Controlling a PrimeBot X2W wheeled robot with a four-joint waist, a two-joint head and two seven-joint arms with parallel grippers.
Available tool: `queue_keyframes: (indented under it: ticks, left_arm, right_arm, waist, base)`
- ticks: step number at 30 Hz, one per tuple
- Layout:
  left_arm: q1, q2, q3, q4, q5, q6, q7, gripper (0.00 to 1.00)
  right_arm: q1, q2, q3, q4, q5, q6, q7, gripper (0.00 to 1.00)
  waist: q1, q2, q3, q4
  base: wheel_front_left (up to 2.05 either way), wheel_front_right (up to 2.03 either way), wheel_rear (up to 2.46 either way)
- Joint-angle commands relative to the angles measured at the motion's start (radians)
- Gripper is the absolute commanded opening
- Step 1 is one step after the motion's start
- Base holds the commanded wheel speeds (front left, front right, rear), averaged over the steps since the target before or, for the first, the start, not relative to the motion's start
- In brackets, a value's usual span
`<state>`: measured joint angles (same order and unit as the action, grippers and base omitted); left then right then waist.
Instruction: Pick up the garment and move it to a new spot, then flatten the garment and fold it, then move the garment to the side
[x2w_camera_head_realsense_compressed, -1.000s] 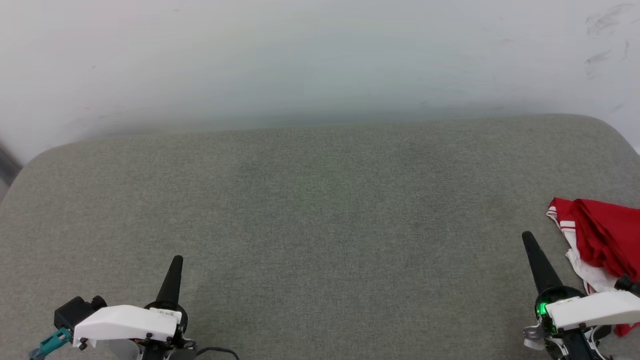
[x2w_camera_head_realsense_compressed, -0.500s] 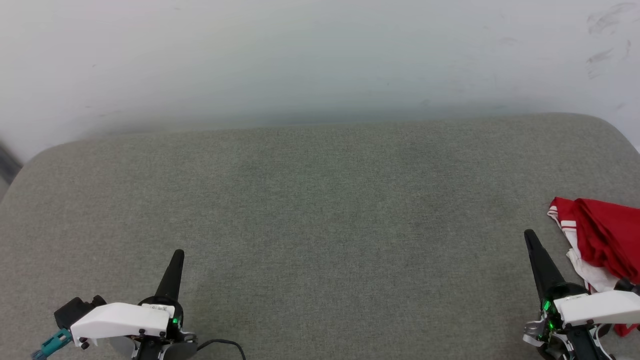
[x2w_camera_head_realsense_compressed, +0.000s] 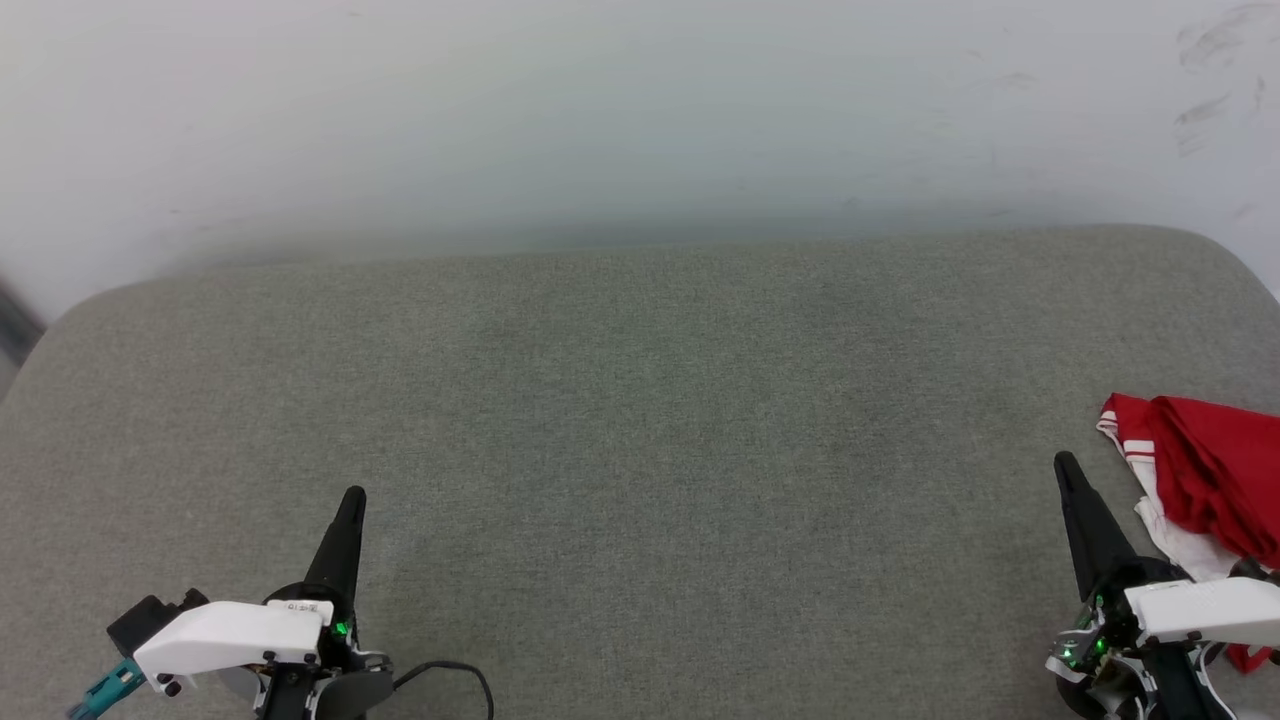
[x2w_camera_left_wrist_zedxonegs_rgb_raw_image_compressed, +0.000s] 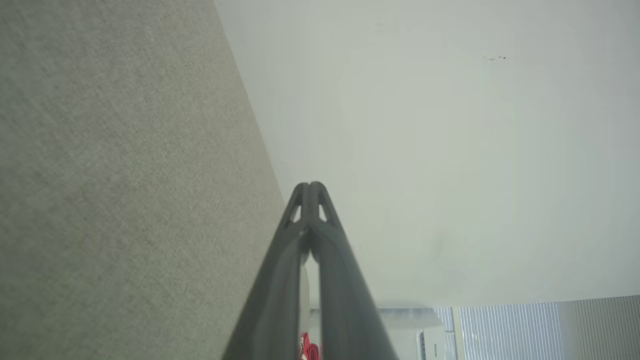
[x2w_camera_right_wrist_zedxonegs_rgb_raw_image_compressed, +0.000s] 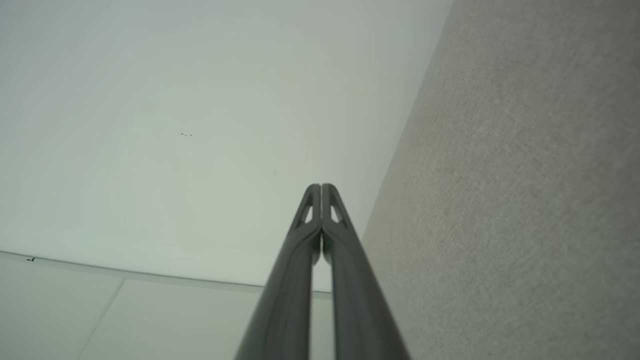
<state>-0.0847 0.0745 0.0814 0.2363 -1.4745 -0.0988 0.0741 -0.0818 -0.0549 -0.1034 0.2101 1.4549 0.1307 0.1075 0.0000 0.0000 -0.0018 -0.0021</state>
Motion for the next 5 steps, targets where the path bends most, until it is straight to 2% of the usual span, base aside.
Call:
queue_keyframes:
  ticks: [1, 5]
  left_arm:
    - [-0.016, -0.004, 0.006, -0.001, -0.014, -0.008, 0.006, 0.0]
    - [-0.019, -0.007, 0.013, 0.002, -0.039, -0.013, 0.013, 0.0]
  right_arm:
    - [-0.015, 0.003, -0.002, 0.002, 0.015, 0.0, 0.003, 0.0]
    - [-0.02, 0.004, -0.004, 0.009, 0.046, 0.0, 0.004, 0.0]
  waist:
    - [0.0, 0.0, 0.0, 0.0]
    - [0.0, 0.0, 0.001, 0.0]
  base:
    - [0.0, 0.0, 0.0]
    - [0.0, 0.0, 0.0]
